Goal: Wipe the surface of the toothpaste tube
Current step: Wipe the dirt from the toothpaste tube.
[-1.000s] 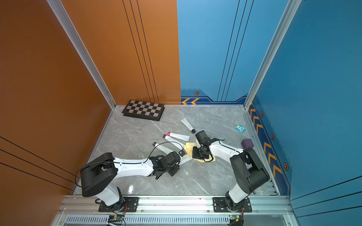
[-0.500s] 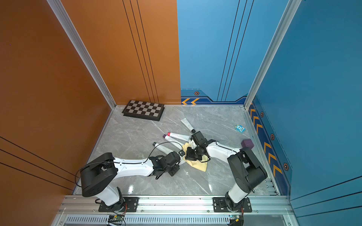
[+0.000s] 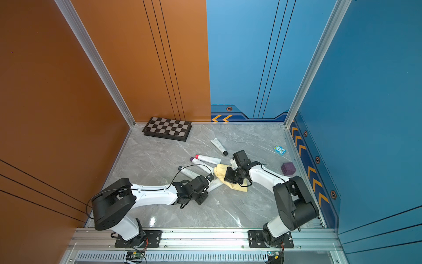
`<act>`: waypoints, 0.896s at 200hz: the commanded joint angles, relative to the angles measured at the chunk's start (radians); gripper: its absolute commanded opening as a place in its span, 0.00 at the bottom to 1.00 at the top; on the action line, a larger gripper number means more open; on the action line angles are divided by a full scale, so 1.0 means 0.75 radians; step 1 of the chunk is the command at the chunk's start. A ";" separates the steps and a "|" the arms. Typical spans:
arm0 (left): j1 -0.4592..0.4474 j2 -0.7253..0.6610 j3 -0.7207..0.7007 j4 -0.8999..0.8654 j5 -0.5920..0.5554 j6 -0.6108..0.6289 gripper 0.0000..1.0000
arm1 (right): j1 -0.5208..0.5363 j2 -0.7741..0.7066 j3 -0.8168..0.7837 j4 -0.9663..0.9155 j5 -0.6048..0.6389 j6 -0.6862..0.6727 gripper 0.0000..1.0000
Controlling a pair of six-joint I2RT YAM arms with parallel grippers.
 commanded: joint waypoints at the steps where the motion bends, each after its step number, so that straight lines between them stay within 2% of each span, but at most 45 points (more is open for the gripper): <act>1: 0.023 -0.015 -0.073 -0.146 0.053 -0.028 0.16 | -0.034 -0.088 0.004 -0.144 0.079 -0.045 0.00; 39: 0.011 -0.029 -0.049 -0.253 0.130 -0.033 0.19 | -0.095 -0.182 0.043 -0.178 0.044 -0.029 0.00; 122: -0.066 -0.043 -0.020 -0.379 0.221 -0.062 0.25 | -0.394 -0.399 0.212 -0.289 0.040 -0.013 0.00; 162: -0.086 -0.084 -0.012 -0.429 0.238 -0.079 0.38 | -0.480 -0.411 0.271 -0.313 0.040 -0.022 0.00; 179: -0.089 -0.113 -0.008 -0.443 0.234 -0.086 0.54 | -0.508 -0.408 0.292 -0.321 0.038 -0.029 0.00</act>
